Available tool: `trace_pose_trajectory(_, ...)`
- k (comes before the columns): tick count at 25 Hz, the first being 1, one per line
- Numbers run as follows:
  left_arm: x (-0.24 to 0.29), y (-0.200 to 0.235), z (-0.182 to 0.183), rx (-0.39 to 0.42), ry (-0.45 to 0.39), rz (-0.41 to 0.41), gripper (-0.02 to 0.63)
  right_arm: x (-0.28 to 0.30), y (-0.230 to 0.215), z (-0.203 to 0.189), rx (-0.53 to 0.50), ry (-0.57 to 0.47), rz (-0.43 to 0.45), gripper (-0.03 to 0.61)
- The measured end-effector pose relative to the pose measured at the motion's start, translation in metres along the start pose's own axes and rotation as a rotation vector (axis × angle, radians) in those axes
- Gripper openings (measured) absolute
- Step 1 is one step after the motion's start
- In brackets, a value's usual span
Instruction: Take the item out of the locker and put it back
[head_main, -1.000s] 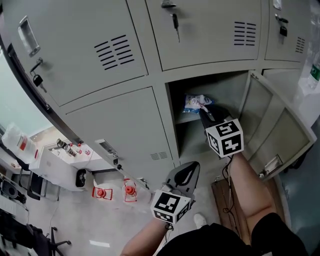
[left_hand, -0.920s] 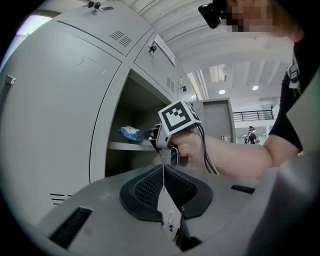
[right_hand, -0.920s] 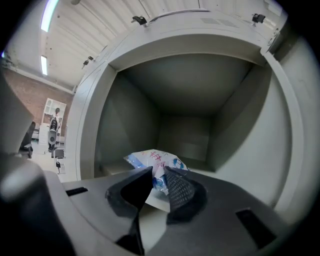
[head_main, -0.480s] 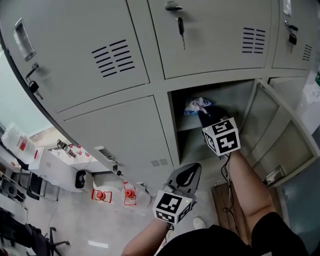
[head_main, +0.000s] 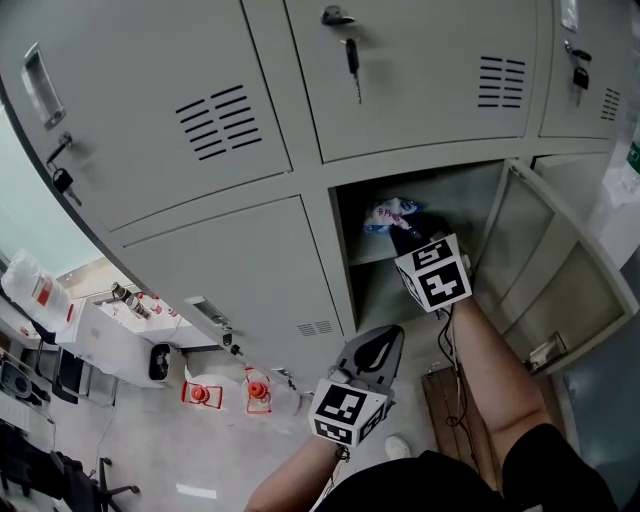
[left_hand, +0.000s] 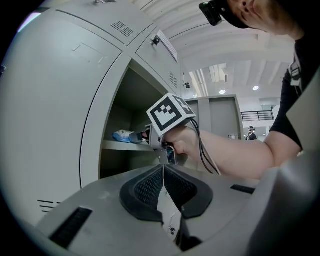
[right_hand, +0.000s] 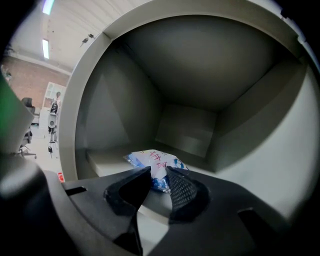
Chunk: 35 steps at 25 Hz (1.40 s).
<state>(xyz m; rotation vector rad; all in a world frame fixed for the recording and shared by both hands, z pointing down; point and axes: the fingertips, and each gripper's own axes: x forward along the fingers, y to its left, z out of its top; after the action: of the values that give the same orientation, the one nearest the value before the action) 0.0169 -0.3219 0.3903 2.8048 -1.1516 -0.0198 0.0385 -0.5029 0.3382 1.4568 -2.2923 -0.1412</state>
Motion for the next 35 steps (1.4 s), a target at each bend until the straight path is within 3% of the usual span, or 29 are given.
trace_pose_trajectory(12,-0.009,-0.004,-0.004,-0.007,0.012,0.011,0.02,-0.006,0.001,0.002,0.025,-0.038,0.005,0.241)
trace_pose_trajectory(24,-0.032,-0.023,-0.001,0.006,0.006,0.005,0.02,-0.05,0.021,0.01,0.028,-0.094,0.01,0.245)
trace_pose_trajectory(28,-0.049,-0.036,-0.002,0.011,0.007,-0.001,0.02,-0.075,0.029,0.012,0.027,-0.113,-0.006,0.23)
trace_pose_trajectory(31,-0.065,-0.047,-0.003,0.014,0.007,-0.002,0.02,-0.099,0.039,0.014,0.039,-0.139,-0.014,0.17)
trace_pose_trajectory(33,-0.077,-0.054,-0.004,0.014,0.007,-0.001,0.02,-0.116,0.047,0.013,0.046,-0.155,-0.024,0.068)
trace_pose_trajectory(35,-0.09,-0.061,-0.006,0.012,0.008,-0.002,0.019,-0.131,0.058,0.009,0.047,-0.154,-0.021,0.054)
